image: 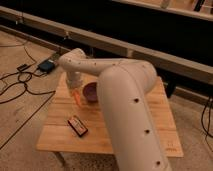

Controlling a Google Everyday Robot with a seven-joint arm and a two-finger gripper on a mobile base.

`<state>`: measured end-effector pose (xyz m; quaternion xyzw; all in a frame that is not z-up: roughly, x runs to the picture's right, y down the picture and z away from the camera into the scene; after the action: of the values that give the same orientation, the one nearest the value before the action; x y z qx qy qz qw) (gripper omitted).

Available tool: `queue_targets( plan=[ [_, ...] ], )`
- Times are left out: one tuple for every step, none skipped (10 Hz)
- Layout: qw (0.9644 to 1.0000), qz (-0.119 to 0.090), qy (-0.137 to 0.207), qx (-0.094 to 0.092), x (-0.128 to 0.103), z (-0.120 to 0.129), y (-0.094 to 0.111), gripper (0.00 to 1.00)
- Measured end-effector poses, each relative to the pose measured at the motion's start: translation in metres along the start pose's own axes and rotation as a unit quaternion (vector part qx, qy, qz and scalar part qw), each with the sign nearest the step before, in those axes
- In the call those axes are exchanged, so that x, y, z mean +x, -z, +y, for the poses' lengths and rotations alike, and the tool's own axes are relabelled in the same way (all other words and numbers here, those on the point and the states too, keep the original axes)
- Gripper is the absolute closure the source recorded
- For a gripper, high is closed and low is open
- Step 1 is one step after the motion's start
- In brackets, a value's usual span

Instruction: Place the pepper on the white sponge

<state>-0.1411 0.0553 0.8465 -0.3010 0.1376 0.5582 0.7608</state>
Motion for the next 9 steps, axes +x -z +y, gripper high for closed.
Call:
queue_targets(
  plan=[
    [0.9996,-0.001,-0.028,0.001,0.022,-0.015,0.003,1.0],
    [0.9985,-0.002,-0.054,0.002,0.039,-0.028,0.004,1.0],
    [0.9974,-0.002,-0.072,0.003,0.051,-0.036,0.005,1.0],
    [0.9942,-0.003,-0.108,0.009,0.074,-0.055,0.006,1.0],
    [0.9917,-0.004,-0.128,0.014,0.086,-0.067,0.007,1.0],
    [0.9872,-0.005,-0.158,0.019,0.105,-0.085,0.007,1.0],
    [0.9826,-0.006,-0.184,0.023,0.119,-0.099,0.006,1.0],
    [0.9769,-0.006,-0.212,0.025,0.133,-0.111,0.005,1.0],
    [0.9711,-0.005,-0.237,0.027,0.146,-0.124,0.003,1.0]
  ],
)
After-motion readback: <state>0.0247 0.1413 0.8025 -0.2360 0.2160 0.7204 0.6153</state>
